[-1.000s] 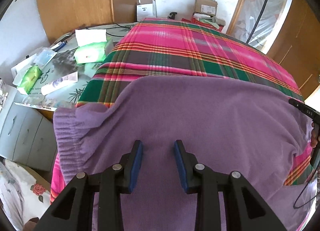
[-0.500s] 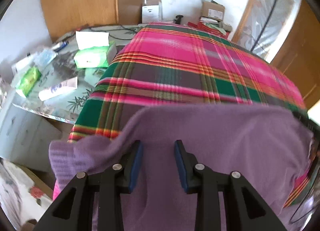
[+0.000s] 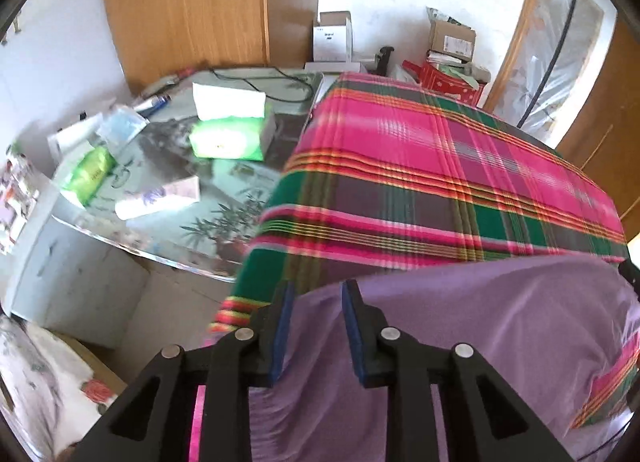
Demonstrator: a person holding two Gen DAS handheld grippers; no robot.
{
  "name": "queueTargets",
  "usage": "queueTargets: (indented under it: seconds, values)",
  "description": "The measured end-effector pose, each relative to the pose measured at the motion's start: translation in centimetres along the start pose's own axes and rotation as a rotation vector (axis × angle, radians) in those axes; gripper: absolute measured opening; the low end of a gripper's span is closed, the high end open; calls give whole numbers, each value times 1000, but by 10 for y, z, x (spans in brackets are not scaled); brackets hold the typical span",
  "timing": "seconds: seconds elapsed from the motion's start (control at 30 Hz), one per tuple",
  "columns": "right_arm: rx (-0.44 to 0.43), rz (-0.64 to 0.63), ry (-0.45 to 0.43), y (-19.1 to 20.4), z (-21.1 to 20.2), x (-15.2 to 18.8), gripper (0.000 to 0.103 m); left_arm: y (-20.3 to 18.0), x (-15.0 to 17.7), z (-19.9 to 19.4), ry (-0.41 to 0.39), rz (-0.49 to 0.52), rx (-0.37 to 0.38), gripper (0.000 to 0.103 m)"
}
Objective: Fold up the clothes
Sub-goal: 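Grasp the elastic waistband with the left gripper while the right gripper grasps the garment edge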
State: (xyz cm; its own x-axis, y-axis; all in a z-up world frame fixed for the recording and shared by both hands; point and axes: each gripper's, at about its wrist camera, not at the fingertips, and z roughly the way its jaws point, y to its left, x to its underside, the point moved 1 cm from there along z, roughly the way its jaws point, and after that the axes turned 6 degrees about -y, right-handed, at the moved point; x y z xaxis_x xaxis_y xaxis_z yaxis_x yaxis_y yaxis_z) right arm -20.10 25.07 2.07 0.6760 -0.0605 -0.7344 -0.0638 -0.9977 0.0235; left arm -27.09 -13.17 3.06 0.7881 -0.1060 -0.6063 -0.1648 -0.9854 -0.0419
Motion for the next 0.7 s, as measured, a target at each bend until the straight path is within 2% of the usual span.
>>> queueTargets:
  seconds: [0.3, 0.4, 0.53, 0.7]
  values:
    - [-219, -160, -29, 80, -58, 0, 29, 32, 14, -51, -10, 71, -36, 27]
    - [-293, -213, -5, 109, -65, 13, 30, 37, 18, -56, -17, 87, -30, 27]
    - [-330, -286, 39, 139, -57, 35, 30, 29, 22, -47, 2, 127, -22, 27]
    - [-337, -307, 83, 158, -34, 41, 30, 11, 19, -32, 2, 194, 36, 27]
